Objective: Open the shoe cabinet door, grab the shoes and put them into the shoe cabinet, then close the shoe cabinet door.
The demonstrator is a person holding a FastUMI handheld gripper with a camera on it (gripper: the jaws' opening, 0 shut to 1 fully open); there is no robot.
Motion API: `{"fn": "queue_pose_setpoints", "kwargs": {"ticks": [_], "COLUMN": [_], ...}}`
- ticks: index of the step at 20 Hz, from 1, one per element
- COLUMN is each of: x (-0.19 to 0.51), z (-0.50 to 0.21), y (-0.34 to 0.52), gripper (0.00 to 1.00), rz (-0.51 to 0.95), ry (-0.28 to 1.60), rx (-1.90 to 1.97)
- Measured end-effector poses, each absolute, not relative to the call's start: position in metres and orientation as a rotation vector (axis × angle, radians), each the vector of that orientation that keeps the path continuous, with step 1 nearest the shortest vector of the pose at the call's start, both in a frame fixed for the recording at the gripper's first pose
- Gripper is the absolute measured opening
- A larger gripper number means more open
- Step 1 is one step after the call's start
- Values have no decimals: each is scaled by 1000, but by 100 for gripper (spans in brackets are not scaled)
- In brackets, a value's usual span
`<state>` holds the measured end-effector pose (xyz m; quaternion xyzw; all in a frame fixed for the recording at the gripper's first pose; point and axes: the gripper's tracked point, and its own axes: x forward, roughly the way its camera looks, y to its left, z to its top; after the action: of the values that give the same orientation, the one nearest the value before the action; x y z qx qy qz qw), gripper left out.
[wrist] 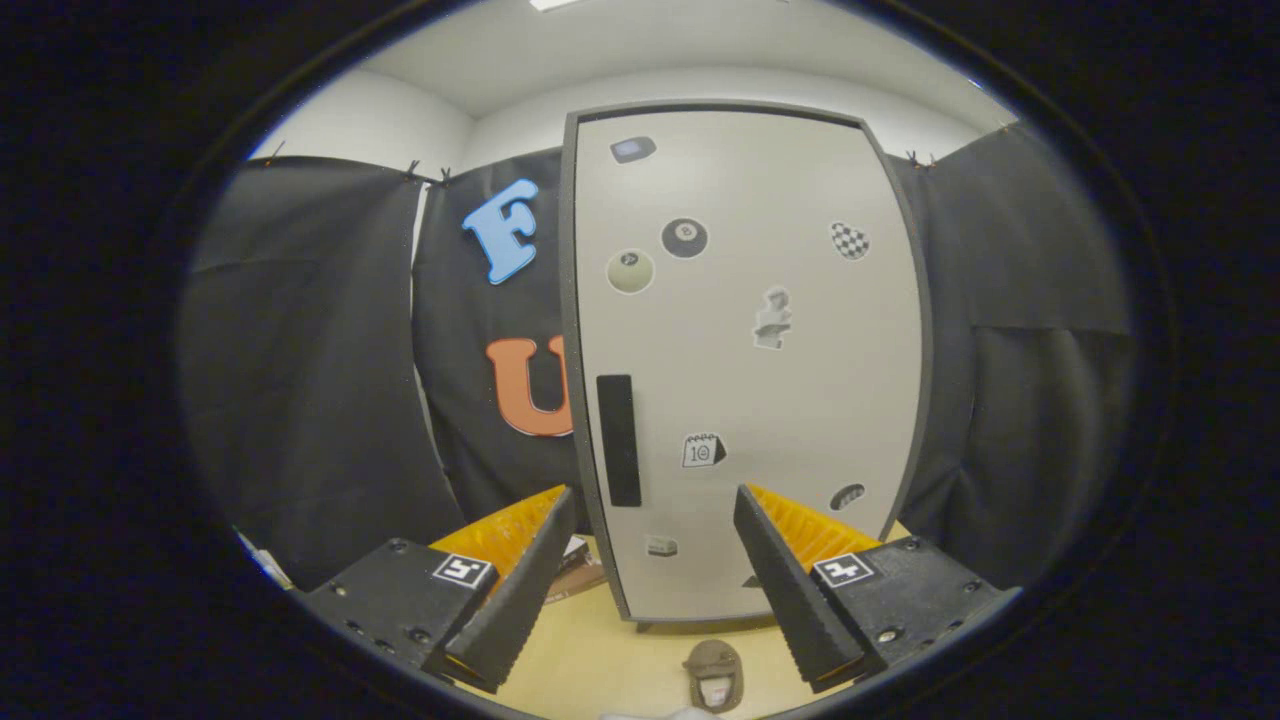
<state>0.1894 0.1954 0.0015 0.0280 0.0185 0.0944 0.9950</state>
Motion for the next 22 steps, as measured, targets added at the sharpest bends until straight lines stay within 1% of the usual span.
{"fn": "queue_pose_setpoints", "kwargs": {"ticks": [6,10,17,20,21,22], "x": [269,300,316,315,315,316], "z": [-4,-12,-19,-21,-20,-22], "y": [227,233,236,243,242,242], "gripper": [100,99,67,49,42,40], "rz": [192,180,158,167,165,170], "ry": [67,103,111,92,82,79], "rx": [39,75,48,-17,-40,-48]}}
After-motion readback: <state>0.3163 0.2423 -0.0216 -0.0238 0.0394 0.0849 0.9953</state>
